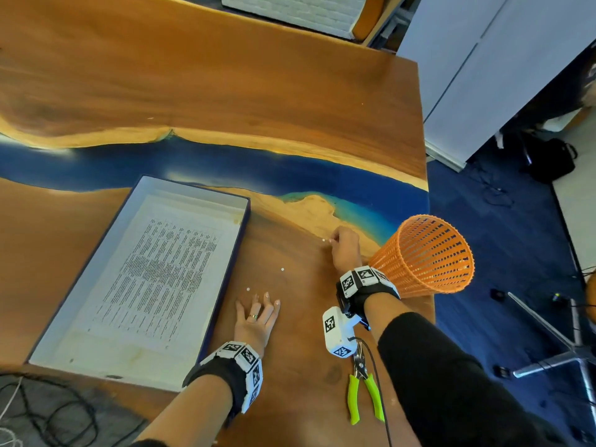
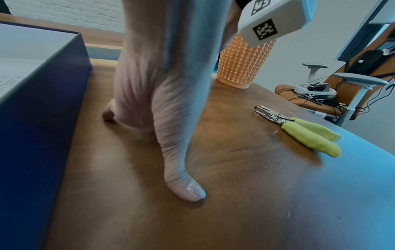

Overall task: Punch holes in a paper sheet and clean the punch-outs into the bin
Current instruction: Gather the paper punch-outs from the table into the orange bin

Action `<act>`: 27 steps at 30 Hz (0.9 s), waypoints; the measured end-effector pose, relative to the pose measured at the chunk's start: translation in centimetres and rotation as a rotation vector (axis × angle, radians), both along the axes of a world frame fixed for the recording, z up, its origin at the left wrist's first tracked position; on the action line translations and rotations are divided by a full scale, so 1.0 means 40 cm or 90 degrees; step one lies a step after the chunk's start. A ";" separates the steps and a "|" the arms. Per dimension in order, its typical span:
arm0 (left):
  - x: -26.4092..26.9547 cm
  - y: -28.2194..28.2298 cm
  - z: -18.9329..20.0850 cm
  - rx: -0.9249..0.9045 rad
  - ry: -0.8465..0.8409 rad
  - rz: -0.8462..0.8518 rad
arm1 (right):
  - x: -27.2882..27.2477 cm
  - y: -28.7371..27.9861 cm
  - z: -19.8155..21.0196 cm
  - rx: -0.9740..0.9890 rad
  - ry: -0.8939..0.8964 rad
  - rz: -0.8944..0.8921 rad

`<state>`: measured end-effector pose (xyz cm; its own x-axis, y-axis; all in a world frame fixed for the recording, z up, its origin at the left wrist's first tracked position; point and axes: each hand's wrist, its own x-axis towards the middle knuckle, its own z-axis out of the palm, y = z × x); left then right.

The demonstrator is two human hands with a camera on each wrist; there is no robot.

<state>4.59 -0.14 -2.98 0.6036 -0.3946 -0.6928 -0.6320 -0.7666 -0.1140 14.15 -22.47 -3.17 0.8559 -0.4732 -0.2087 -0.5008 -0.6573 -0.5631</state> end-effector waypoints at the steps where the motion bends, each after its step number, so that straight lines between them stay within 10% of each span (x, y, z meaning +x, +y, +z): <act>1: -0.002 0.002 -0.001 -0.001 -0.005 -0.005 | 0.000 -0.003 -0.004 0.005 0.005 0.007; 27: 0.007 -0.018 -0.013 0.014 0.024 0.008 | 0.031 -0.018 -0.061 -0.062 -0.003 0.095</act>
